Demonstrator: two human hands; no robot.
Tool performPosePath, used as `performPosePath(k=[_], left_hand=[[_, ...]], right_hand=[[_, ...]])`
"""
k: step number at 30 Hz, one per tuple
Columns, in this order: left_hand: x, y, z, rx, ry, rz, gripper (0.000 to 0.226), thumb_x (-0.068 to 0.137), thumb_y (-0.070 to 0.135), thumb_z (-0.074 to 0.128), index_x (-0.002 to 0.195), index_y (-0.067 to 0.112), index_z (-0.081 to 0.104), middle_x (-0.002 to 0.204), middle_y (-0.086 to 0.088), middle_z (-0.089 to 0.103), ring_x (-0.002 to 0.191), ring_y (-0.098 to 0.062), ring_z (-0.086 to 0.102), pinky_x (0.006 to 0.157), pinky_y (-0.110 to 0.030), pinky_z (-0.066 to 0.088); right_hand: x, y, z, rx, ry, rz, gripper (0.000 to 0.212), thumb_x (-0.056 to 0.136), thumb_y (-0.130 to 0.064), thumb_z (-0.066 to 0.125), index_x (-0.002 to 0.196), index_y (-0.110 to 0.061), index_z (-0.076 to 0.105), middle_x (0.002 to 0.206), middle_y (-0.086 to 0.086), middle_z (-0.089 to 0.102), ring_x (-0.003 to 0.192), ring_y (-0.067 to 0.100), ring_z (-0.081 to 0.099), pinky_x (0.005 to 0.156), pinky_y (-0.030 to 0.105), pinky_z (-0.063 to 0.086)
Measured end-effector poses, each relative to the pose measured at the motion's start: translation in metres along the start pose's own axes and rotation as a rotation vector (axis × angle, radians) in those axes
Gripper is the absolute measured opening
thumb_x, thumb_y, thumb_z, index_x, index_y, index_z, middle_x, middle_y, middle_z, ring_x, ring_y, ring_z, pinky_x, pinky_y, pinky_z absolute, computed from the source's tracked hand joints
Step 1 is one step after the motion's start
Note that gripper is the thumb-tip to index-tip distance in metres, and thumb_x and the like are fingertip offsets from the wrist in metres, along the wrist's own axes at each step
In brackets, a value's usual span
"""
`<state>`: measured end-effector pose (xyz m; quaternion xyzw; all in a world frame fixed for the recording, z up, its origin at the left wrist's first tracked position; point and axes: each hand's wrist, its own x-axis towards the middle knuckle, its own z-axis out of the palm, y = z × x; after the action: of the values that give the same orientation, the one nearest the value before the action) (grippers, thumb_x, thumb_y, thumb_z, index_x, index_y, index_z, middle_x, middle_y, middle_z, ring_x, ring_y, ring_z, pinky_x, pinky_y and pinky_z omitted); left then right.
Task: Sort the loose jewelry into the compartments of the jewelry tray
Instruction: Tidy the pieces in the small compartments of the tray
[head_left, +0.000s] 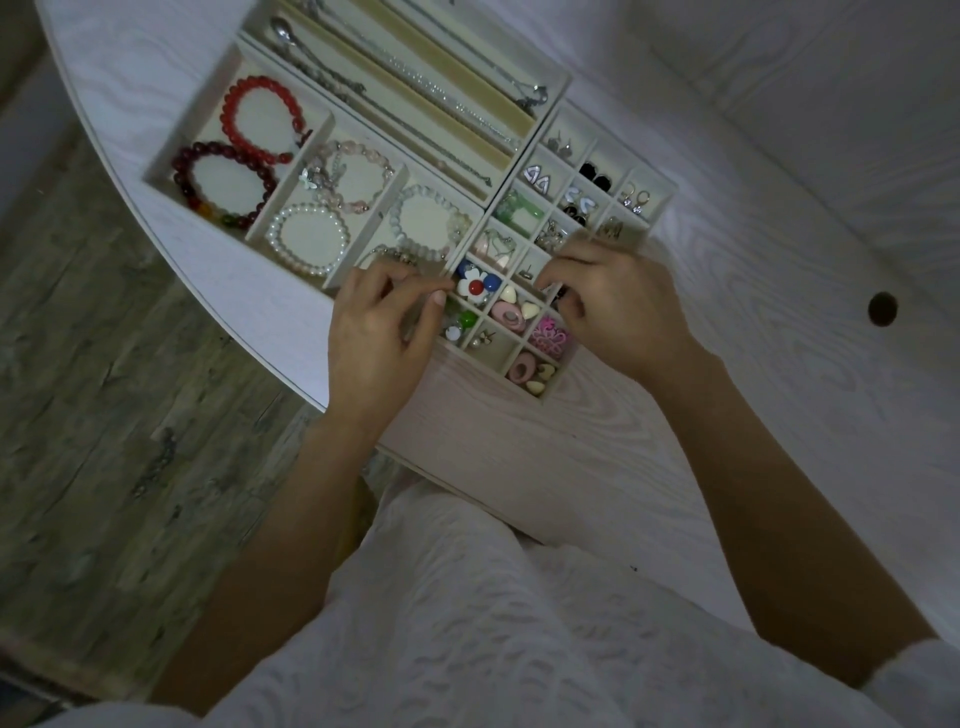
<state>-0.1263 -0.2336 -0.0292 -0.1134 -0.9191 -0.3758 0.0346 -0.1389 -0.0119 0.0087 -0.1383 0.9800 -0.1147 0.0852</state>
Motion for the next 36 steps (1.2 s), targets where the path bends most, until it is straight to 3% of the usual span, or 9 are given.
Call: performPosePath(k=[5,12,15,18,21,24,29,33,36], left_hand=[[-0.003,0.002,0.001,-0.01,0.002,0.005,0.02,0.094,0.017,0.056,0.104,0.011,0.073,0.092,-0.01,0.061,0.086,-0.016,0.044,0.072,-0.026,0.033],[-0.006,0.003,0.0,-0.023,-0.007,-0.002,0.021,0.094,0.017,0.056,0.103,0.01,0.073,0.093,-0.01,0.062,0.086,-0.015,0.045,0.073,-0.024,0.031],[-0.007,0.003,-0.001,-0.032,-0.009,-0.001,0.021,0.094,0.017,0.056,0.103,0.01,0.073,0.093,-0.01,0.062,0.086,-0.016,0.046,0.073,-0.024,0.031],[-0.006,0.002,-0.001,-0.037,-0.015,-0.007,0.023,0.095,0.019,0.054,0.103,0.01,0.073,0.094,-0.01,0.062,0.087,-0.019,0.049,0.074,-0.025,0.034],[-0.006,0.001,-0.001,-0.045,-0.02,-0.013,0.023,0.095,0.019,0.053,0.104,0.01,0.073,0.093,-0.01,0.061,0.088,-0.017,0.048,0.073,-0.025,0.035],[-0.005,0.0,-0.001,-0.046,-0.018,-0.016,0.023,0.095,0.019,0.054,0.104,0.01,0.073,0.093,-0.01,0.061,0.088,-0.018,0.05,0.073,-0.026,0.036],[-0.005,-0.002,0.0,-0.049,-0.001,-0.01,0.022,0.094,0.017,0.054,0.102,0.009,0.073,0.092,-0.011,0.061,0.086,-0.022,0.053,0.071,-0.03,0.041],[-0.004,-0.003,0.001,-0.052,0.007,0.002,0.02,0.094,0.015,0.056,0.102,0.008,0.073,0.091,-0.01,0.061,0.084,-0.022,0.054,0.068,-0.034,0.044],[-0.004,-0.004,0.001,-0.049,0.0,-0.006,0.019,0.094,0.015,0.057,0.102,0.009,0.073,0.091,-0.011,0.061,0.085,-0.021,0.054,0.069,-0.034,0.044]], right_hand=[[-0.001,-0.007,-0.002,-0.077,-0.102,0.016,0.03,0.084,0.003,0.055,0.106,-0.011,0.07,0.107,0.006,0.067,0.103,0.028,0.06,0.065,0.037,0.052],[0.002,-0.017,0.001,-0.123,-0.135,0.091,0.03,0.093,-0.006,0.049,0.118,-0.013,0.064,0.118,0.005,0.061,0.107,0.022,0.057,0.076,0.034,0.049],[0.004,-0.02,0.005,-0.097,-0.098,0.162,0.027,0.094,-0.011,0.046,0.111,-0.012,0.067,0.109,0.006,0.065,0.096,0.023,0.062,0.074,0.035,0.052],[0.009,-0.021,0.008,-0.146,-0.058,0.186,0.025,0.095,-0.011,0.045,0.102,-0.013,0.069,0.095,0.005,0.068,0.084,0.021,0.065,0.064,0.027,0.044],[0.016,-0.02,0.007,-0.171,-0.082,0.191,0.023,0.094,-0.01,0.049,0.096,-0.015,0.071,0.087,0.004,0.069,0.08,0.02,0.064,0.064,0.026,0.042],[0.024,-0.02,0.006,-0.185,-0.114,0.189,0.022,0.088,-0.004,0.054,0.088,-0.016,0.072,0.081,0.003,0.067,0.076,0.019,0.063,0.066,0.03,0.05],[0.024,-0.021,0.006,-0.18,-0.121,0.195,0.024,0.081,0.007,0.051,0.075,-0.011,0.066,0.07,0.005,0.061,0.068,0.022,0.06,0.062,0.03,0.045],[0.019,-0.019,0.008,-0.129,-0.027,0.174,0.008,0.089,-0.007,0.058,0.093,-0.005,0.064,0.078,0.01,0.067,0.072,0.026,0.065,0.063,0.031,0.05],[0.016,-0.02,0.013,-0.101,0.05,0.189,0.017,0.088,-0.014,0.064,0.1,-0.002,0.058,0.074,0.012,0.067,0.065,0.028,0.066,0.056,0.03,0.046]])
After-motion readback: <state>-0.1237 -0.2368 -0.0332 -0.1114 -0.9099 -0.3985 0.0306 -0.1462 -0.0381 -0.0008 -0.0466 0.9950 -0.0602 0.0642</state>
